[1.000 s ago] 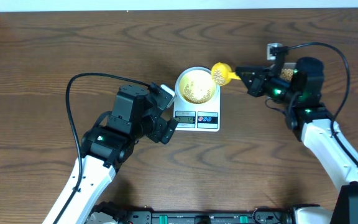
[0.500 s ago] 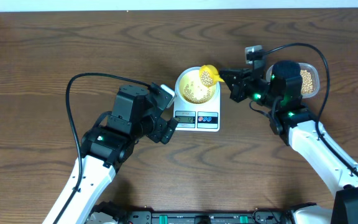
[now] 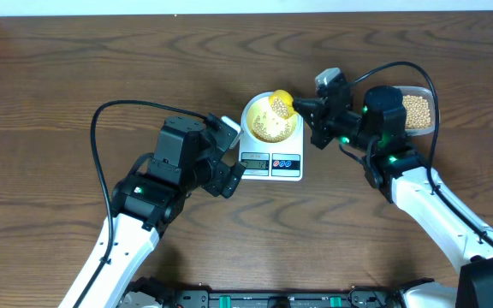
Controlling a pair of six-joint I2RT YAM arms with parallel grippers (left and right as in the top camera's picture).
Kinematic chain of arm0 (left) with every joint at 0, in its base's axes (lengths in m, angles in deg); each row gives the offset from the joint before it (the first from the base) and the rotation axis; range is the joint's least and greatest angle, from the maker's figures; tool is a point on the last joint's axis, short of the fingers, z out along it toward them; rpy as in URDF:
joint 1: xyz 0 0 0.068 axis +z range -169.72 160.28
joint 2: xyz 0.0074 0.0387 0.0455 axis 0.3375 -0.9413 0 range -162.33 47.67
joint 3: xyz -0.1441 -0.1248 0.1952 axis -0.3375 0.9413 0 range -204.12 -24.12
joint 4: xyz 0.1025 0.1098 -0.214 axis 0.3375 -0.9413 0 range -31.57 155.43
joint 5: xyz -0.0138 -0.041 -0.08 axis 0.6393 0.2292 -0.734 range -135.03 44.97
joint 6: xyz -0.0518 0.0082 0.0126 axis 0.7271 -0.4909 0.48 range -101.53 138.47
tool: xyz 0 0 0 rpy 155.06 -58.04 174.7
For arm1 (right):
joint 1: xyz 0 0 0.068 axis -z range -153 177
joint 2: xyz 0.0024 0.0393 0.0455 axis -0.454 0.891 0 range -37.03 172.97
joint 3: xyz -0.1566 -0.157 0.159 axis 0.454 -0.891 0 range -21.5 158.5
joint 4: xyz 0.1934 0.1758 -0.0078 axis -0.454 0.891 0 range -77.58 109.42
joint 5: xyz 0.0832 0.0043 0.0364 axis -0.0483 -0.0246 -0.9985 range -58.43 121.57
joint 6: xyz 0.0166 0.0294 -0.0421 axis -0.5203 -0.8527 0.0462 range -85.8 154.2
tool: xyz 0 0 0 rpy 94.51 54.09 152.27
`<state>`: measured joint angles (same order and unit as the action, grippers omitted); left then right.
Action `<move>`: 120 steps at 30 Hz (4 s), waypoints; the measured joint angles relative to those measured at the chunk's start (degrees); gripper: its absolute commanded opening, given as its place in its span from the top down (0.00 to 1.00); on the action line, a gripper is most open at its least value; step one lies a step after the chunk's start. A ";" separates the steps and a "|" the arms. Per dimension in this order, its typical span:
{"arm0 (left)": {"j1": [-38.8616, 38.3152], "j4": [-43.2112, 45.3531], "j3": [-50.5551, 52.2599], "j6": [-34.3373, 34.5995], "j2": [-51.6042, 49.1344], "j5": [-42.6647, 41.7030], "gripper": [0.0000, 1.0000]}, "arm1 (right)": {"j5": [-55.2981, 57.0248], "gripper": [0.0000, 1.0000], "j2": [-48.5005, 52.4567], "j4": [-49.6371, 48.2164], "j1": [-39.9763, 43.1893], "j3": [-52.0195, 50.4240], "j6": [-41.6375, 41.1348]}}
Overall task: Scoop item into bowl and weigh 50g on scale
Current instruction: 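Tip the scoop over the yellow bowl to pour soybeans in, then carry the empty scoop right back to the soybean tub, then drag the scoop through the soybeans in the tub to fill it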
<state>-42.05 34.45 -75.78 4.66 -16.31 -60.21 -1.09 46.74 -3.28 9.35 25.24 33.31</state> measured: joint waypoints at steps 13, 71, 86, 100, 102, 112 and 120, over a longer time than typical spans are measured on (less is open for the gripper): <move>0.00 0.02 0.00 0.00 0.00 0.00 0.12 | 0.15 0.99 0.00 0.02 -1.36 0.00 10.75; 0.00 0.02 0.00 0.00 0.00 0.02 0.12 | 16.92 0.99 -9.79 15.30 18.14 0.02 11.58; 0.00 0.02 0.00 0.00 0.00 0.00 0.12 | 35.30 0.99 -7.82 21.46 21.03 0.02 13.49; 0.00 0.02 0.00 0.00 0.00 0.00 0.12 | 36.48 0.99 -0.85 17.99 21.29 0.00 14.16; 0.00 0.02 0.00 0.00 0.00 0.00 0.12 | 37.13 0.99 -0.28 17.94 21.29 0.02 14.80; 0.00 0.02 0.00 0.00 0.00 0.00 0.12 | 36.20 0.99 2.84 17.70 21.94 0.02 14.75; 0.00 0.02 0.00 0.00 0.00 0.00 0.12 | 32.83 0.99 2.86 17.73 22.21 0.02 12.72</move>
<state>-42.05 34.47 -75.78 4.66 -16.31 -60.21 31.73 49.60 14.45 31.56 25.26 46.04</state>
